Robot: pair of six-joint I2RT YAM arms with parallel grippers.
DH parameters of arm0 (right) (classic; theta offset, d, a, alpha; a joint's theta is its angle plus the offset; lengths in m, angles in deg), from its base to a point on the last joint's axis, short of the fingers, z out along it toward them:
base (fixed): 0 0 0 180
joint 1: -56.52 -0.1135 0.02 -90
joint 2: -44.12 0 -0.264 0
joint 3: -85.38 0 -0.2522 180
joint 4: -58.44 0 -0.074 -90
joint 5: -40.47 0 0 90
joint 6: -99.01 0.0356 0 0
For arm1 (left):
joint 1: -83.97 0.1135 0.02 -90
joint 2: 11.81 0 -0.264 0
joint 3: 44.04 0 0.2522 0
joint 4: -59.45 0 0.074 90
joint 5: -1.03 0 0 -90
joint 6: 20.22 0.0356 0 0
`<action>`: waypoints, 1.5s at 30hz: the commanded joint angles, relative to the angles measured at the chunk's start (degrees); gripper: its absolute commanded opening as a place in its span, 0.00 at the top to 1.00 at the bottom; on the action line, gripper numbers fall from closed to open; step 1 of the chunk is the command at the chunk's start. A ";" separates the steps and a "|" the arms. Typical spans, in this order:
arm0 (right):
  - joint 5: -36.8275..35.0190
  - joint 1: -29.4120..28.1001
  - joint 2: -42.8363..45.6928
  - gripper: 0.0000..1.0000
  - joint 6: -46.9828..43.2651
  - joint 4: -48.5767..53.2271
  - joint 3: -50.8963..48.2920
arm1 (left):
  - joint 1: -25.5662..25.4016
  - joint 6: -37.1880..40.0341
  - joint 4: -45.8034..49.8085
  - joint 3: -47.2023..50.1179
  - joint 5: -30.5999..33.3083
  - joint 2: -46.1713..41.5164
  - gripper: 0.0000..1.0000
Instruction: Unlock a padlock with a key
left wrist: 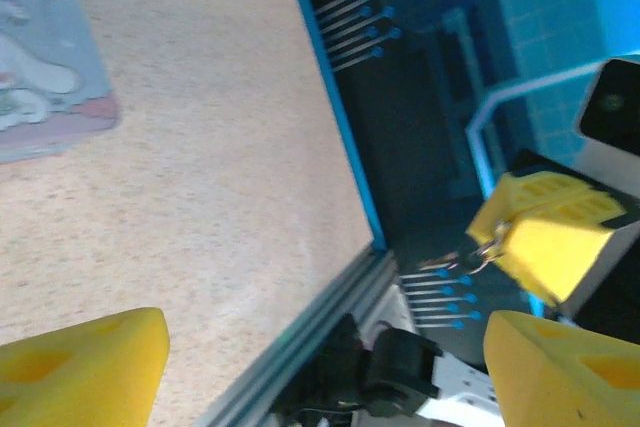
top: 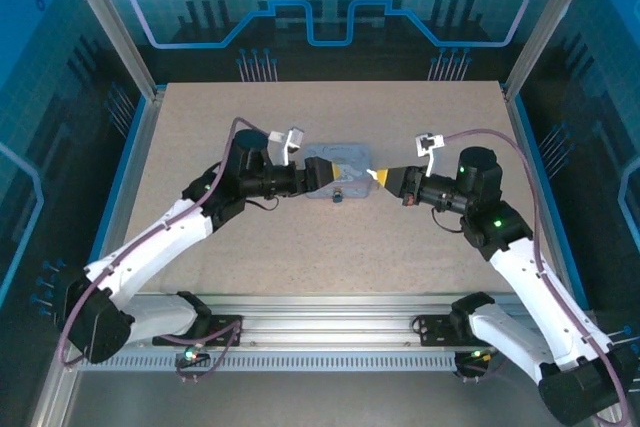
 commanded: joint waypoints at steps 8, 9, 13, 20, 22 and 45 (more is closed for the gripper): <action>-27.87 0.54 -6.45 1.00 -12.64 14.99 6.04 | 0.38 6.43 12.31 2.53 20.89 0.27 0.09; -30.18 0.56 -7.76 1.00 -12.95 15.25 6.53 | 0.50 6.71 12.73 2.27 22.32 1.03 0.09; -37.04 0.10 -14.04 1.00 -13.87 16.84 9.28 | 1.86 7.61 12.79 0.61 25.58 5.65 0.07; -49.05 -1.22 -27.29 1.00 -14.37 20.04 16.18 | 4.54 7.54 8.26 -3.74 26.77 15.90 0.07; -50.63 -1.50 -31.48 1.00 -14.72 20.50 18.48 | 5.43 7.15 7.37 -6.16 25.89 19.52 0.07; -50.20 -6.76 -60.23 1.00 -17.00 27.23 34.60 | 8.28 8.09 8.58 -23.25 19.15 40.75 0.13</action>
